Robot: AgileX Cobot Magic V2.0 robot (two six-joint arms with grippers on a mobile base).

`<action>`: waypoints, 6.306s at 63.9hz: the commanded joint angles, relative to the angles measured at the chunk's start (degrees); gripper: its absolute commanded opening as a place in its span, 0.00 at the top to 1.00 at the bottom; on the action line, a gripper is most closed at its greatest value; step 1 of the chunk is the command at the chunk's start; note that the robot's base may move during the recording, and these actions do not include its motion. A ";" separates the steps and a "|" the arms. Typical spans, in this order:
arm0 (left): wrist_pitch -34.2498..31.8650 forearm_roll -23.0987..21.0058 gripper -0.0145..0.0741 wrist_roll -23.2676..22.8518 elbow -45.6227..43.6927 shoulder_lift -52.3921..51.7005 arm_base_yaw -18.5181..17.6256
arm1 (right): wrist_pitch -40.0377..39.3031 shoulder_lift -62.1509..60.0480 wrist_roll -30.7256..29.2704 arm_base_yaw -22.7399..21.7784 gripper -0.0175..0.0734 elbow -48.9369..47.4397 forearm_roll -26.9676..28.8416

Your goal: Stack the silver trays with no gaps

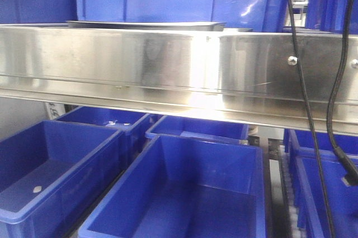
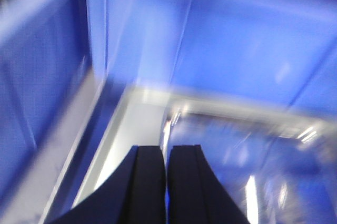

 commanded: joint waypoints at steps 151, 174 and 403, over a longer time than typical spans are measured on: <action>-28.15 -15.48 0.82 22.61 76.00 -75.52 18.10 | -3.07 -0.79 -0.22 0.03 0.89 -0.54 -0.58; -28.15 -15.48 0.82 22.61 76.00 -75.52 18.10 | -3.07 -0.79 -0.22 0.03 0.89 -0.54 -0.58; -28.67 -15.46 0.82 22.61 76.00 -75.52 18.10 | -22.32 -95.41 -45.95 -33.88 0.89 86.21 11.73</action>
